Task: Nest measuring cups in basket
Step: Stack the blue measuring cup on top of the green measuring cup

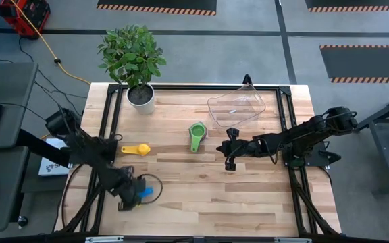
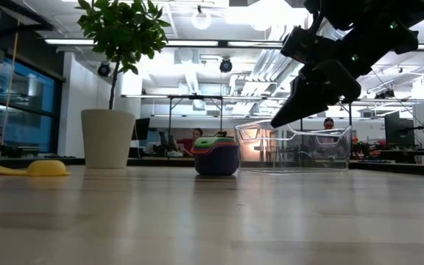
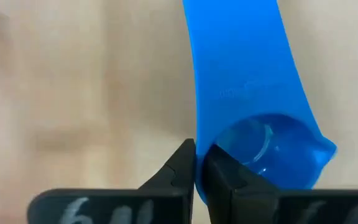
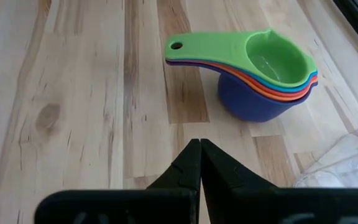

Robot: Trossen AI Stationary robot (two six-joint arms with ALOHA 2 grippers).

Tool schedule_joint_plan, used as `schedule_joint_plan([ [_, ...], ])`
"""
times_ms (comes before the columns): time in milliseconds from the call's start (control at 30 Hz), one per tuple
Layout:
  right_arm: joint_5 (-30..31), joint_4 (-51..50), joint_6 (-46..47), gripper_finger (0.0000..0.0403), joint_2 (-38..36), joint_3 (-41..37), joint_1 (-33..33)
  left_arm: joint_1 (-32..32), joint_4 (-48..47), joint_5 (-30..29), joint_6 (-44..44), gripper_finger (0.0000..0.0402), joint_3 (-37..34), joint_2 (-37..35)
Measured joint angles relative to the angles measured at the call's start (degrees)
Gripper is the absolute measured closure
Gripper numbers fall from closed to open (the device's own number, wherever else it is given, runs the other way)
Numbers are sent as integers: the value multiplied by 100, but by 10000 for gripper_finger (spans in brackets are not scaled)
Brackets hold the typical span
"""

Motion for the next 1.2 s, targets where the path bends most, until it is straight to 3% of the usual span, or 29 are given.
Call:
schedule_joint_plan([
  [100,-2,31,-160,402,0,0,0,553,-546,-458,1181,396,262,-190],
  [267,-172,272,-813,402,0,0,0,1680,-1545,-1721,3599,397,1260,-257],
  [433,-504,798,-1147,402,0,0,-48,2893,-1471,-2831,5993,398,2170,-13],
  [533,-607,1018,-931,402,0,0,-79,3387,-1202,-3420,6711,399,2438,167],
  [633,-625,1062,-644,402,0,0,-79,3749,-719,-3791,6859,400,2510,246],
  [800,-603,1397,15,387,0,0,-79,3965,349,-4274,5895,400,2475,175],
  [867,-546,1671,38,369,0,0,-74,3896,1395,-4238,5877,400,2316,144],
  [967,-355,2155,22,332,0,0,-27,3740,2192,-4023,6249,400,2009,112],
  [1100,40,2998,65,277,0,-2,18,3577,2307,-4801,6003,401,1739,117],
  [1200,129,3611,258,245,0,-2,-38,3489,2265,-5042,5943,401,1664,117],
])
